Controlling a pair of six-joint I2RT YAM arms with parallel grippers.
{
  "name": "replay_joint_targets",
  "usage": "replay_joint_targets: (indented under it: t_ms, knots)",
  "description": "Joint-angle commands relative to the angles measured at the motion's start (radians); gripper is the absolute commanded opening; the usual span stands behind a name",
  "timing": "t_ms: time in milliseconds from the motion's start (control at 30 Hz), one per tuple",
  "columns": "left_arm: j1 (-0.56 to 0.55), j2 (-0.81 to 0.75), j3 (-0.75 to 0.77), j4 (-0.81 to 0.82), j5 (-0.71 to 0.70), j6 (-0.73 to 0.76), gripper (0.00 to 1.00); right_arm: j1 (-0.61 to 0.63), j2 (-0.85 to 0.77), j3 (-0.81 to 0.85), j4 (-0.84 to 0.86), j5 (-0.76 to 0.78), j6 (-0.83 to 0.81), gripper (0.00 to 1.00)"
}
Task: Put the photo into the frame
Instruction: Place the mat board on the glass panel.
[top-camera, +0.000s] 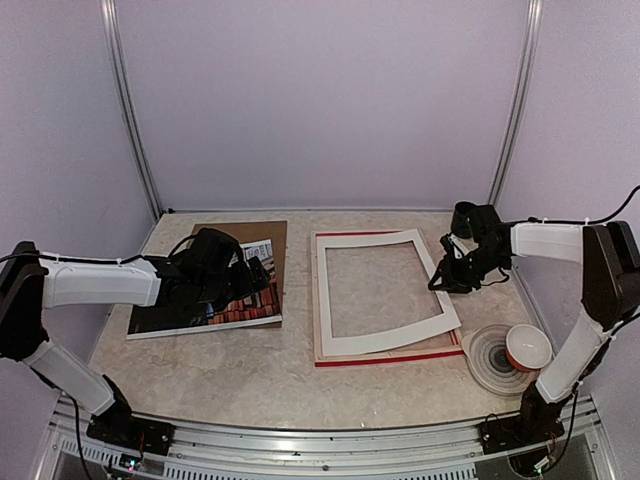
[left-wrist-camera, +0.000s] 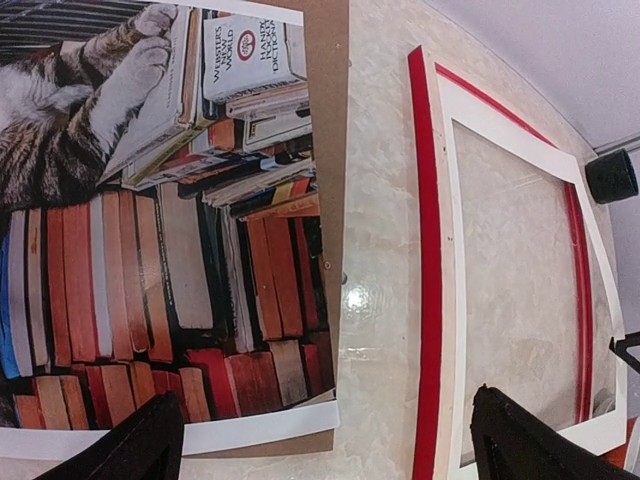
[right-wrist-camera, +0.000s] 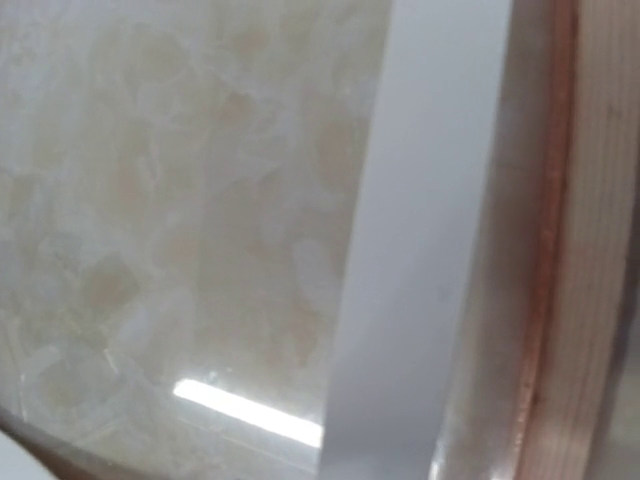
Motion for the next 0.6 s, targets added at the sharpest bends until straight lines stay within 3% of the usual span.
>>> replay_joint_targets:
  t_ms: [0, 133, 433, 567]
  knots:
    - [-0.007, 0.006, 0.017, -0.011, -0.014, -0.006, 0.99, 0.022, 0.025, 0.043, -0.044, 0.055, -0.015, 0.34]
    - [-0.007, 0.010, 0.018, -0.010, -0.014, -0.005, 0.99, 0.046, 0.036, 0.061, -0.072, 0.083, -0.023, 0.39]
    - [-0.007, 0.018, 0.004, -0.002, -0.017, -0.006, 0.99, 0.065, 0.028, 0.166, -0.207, 0.267, -0.061, 0.61]
    - [-0.007, 0.025, 0.002, 0.000, -0.013, -0.006, 0.99, 0.065, 0.049, 0.208, -0.241, 0.303, -0.079, 0.64]
